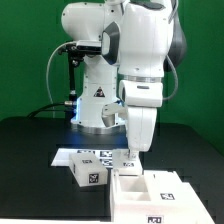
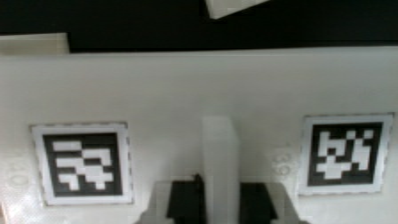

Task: Assemble cabinet

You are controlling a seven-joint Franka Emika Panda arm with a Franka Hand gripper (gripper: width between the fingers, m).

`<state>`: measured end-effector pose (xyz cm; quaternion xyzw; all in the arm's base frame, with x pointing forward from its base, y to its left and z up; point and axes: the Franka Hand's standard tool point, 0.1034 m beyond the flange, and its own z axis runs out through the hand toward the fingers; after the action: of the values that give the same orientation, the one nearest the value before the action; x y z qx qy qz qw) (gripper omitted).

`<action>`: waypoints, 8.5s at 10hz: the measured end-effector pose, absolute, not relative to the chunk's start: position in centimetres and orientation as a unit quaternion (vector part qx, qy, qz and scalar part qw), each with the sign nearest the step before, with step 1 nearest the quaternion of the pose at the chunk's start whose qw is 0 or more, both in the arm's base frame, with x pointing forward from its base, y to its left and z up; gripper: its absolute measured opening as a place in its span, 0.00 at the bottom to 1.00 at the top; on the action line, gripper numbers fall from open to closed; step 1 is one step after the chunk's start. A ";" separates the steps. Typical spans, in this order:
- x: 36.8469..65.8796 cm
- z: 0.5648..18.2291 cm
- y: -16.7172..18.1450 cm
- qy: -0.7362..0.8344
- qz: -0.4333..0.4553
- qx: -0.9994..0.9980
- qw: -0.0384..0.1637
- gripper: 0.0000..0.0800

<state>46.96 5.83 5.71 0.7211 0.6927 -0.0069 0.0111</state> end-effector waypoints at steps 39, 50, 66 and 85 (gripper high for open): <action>55.5 9.6 5.5 0.602 0.052 0.796 0.047 1.00; 52.6 7.8 5.4 0.076 0.130 0.988 -0.019 1.00; 51.5 1.3 7.2 -0.002 0.162 0.987 -0.024 1.00; 50.0 8.9 8.4 -0.039 0.015 0.998 -0.049 0.28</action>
Offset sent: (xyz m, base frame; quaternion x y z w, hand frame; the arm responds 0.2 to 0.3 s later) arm 0.0170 0.0034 0.0024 -0.0039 0.0083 -0.0319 0.9994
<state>49.96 8.43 8.91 0.9979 -0.0395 0.0148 -0.0495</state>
